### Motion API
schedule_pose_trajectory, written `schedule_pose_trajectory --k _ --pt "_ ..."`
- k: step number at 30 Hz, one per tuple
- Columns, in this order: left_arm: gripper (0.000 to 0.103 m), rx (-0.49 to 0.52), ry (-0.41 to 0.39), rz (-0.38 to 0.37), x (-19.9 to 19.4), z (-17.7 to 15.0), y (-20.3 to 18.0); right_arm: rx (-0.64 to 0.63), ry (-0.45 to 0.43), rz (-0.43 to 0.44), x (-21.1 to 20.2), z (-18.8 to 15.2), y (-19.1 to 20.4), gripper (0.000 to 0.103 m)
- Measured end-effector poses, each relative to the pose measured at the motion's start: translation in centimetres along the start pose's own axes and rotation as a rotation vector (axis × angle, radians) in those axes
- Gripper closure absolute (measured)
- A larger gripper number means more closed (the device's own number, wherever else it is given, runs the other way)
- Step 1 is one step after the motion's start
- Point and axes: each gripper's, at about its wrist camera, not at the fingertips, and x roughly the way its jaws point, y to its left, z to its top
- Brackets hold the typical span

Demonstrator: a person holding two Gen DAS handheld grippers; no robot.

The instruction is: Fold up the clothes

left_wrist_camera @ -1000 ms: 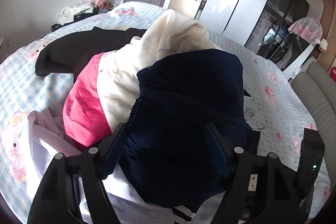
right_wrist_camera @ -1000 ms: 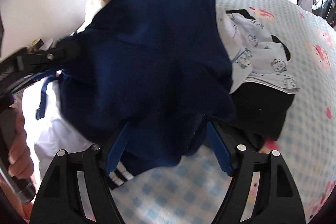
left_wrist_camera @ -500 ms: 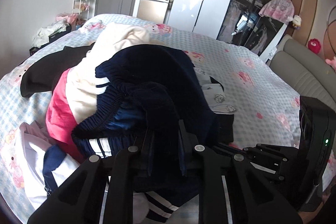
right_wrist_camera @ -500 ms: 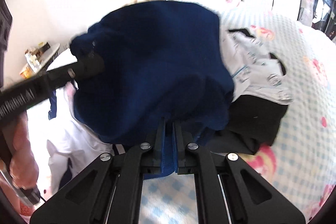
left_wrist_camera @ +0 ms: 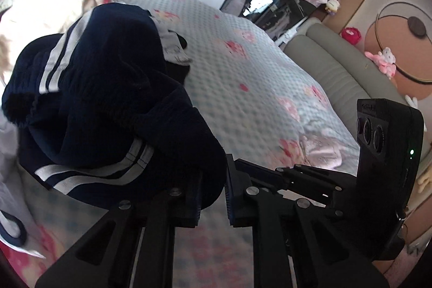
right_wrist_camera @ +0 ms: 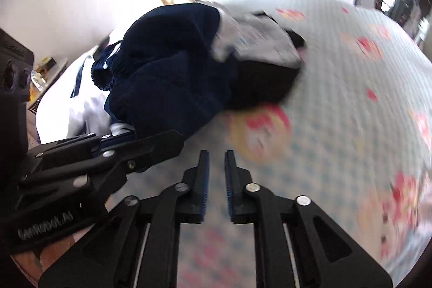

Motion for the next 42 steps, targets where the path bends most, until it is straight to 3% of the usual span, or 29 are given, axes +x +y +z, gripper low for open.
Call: schedule_pose_trajectory --k 4,7,11,13,15,17,20,24,27,29,32,34,37,39,42 --pt "0.088 0.045 0.08 -0.015 2.1 -2.7 -3.8 0.033 0.053 -0.027 -1.7 -4.4 -2.6 0.079" --pt "0.088 0.035 0.12 -0.079 2.7 -3.8 -6.1 0.083 0.056 -0.056 -3.6 -7.3 -4.1 0.078" --pt "0.088 0.114 0.181 -0.149 3.7 -5.5 -11.1 0.179 0.033 0.074 -5.4 -10.7 -5.8 0.074" --pt "0.088 0.138 0.21 -0.177 4.3 -6.2 -13.3 0.238 -0.026 0.159 -6.2 -12.4 -6.9 0.074" --pt "0.082 0.128 0.252 -0.195 5.0 -7.0 -14.5 0.327 -0.05 0.17 -6.9 -14.0 -8.4 0.069" --pt "0.063 0.121 0.288 -0.181 5.5 -8.2 -14.7 0.358 -0.023 0.119 -6.7 -15.0 -9.3 0.068" --pt "0.061 0.088 0.27 -0.146 4.1 -9.7 -13.4 0.341 0.043 0.027 -7.0 -16.0 -9.6 0.067" --pt "0.059 -0.015 0.187 -0.107 0.4 -10.9 -10.1 0.34 0.048 -0.039 -7.6 -16.8 -10.1 0.062" --pt "0.059 -0.098 0.108 -0.017 -1.3 -11.1 -7.3 0.324 0.012 -0.078 -8.9 -16.3 -10.2 0.062" --pt "0.059 -0.132 0.102 0.056 -1.3 -11.2 -6.0 0.313 -0.012 -0.105 -9.7 -16.0 -10.3 0.062" --pt "0.059 -0.149 0.126 0.077 0.5 -10.8 -5.5 0.293 -0.045 -0.141 -10.9 -15.5 -10.4 0.061" --pt "0.059 -0.138 0.141 0.094 1.4 -10.7 -5.7 0.227 -0.024 -0.111 -9.9 -14.2 -9.6 0.053" --pt "0.055 -0.09 0.165 0.194 2.9 -10.8 -6.1 0.102 0.057 -0.099 -6.7 -12.6 -8.0 0.048" --pt "0.055 -0.098 0.227 0.255 3.6 -11.2 -5.3 0.05 0.118 -0.114 -3.9 -12.1 -7.4 0.048" --pt "0.057 -0.114 0.276 0.275 3.5 -12.3 -3.8 0.073 0.179 -0.176 -0.9 -11.8 -8.4 0.049"
